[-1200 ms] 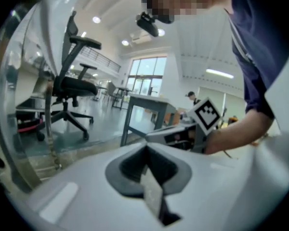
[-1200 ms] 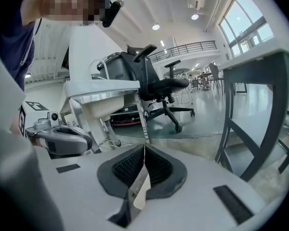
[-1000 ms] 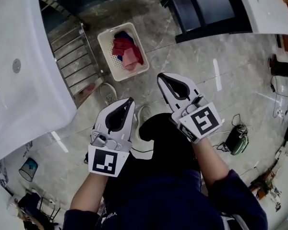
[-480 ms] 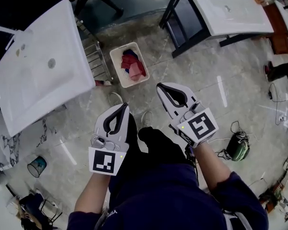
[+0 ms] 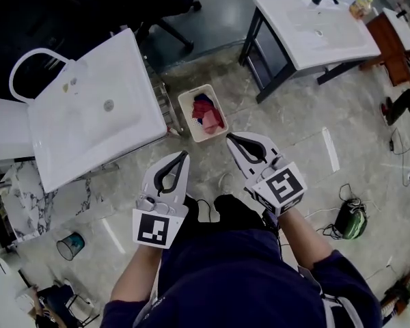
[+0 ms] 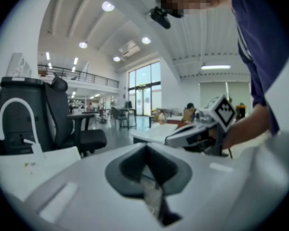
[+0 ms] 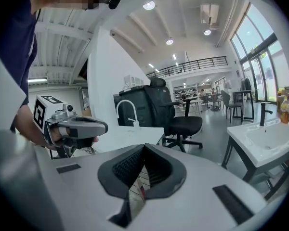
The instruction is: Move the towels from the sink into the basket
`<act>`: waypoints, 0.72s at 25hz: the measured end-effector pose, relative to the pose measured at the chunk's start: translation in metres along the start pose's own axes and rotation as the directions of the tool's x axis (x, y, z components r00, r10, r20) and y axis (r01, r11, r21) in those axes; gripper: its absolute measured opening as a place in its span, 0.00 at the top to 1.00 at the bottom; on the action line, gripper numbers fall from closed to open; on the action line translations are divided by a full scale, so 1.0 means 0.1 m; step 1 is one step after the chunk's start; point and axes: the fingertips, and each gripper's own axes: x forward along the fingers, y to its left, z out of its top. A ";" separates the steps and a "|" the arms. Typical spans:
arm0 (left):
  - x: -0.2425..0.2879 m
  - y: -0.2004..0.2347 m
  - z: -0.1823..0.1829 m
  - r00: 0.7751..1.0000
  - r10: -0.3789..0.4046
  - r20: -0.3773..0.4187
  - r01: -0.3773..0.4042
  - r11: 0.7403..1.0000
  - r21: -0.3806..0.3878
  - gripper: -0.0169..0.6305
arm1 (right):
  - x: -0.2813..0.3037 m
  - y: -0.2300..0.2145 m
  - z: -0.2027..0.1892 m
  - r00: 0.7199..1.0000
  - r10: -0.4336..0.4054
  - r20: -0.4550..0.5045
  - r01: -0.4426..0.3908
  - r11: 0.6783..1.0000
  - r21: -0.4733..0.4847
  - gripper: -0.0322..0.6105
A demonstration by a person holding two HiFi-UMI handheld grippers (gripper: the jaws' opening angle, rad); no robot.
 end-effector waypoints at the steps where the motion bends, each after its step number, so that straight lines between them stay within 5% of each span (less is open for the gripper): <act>1: -0.05 0.07 0.05 1.000 -0.001 0.008 0.001 1.000 0.003 0.97 | 0.03 0.05 0.06 1.000 -0.002 0.004 0.002 1.000 -0.005 0.94; 11: -0.81 1.07 0.22 1.000 -0.019 0.011 0.019 1.000 -0.010 0.97 | 0.65 0.71 0.84 0.994 -0.071 0.078 0.075 0.996 -0.051 0.94; 18: -1.11 1.50 0.22 0.995 -0.095 0.040 0.093 0.994 0.054 0.97 | 0.83 0.78 1.06 0.980 -0.166 0.105 0.173 0.983 -0.057 0.94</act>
